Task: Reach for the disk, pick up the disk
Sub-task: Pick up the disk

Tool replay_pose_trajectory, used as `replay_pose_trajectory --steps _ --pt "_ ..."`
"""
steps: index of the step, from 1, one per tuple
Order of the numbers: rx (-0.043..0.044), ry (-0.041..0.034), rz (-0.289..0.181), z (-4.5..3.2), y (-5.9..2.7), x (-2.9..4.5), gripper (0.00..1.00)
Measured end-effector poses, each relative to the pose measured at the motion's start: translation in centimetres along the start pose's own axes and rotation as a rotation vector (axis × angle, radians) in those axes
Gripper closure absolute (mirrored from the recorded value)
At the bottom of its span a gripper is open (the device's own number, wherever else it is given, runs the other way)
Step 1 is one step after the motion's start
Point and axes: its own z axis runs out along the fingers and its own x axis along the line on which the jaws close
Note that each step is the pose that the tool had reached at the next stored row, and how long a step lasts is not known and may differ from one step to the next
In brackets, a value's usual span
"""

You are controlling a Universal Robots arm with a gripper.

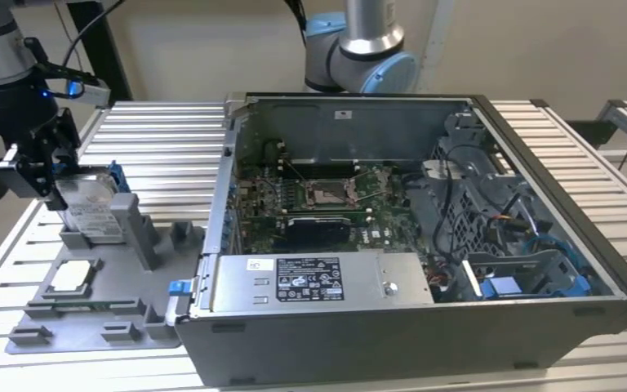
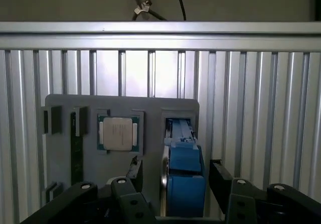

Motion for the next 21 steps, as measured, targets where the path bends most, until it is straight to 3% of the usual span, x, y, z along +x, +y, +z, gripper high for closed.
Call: replay_pose_trajectory --steps 9,21 --pt "0.0000 0.0018 0.000 1.43 0.06 -0.06 0.00" --pt "0.0000 0.0030 0.000 1.50 0.07 -0.07 0.00"
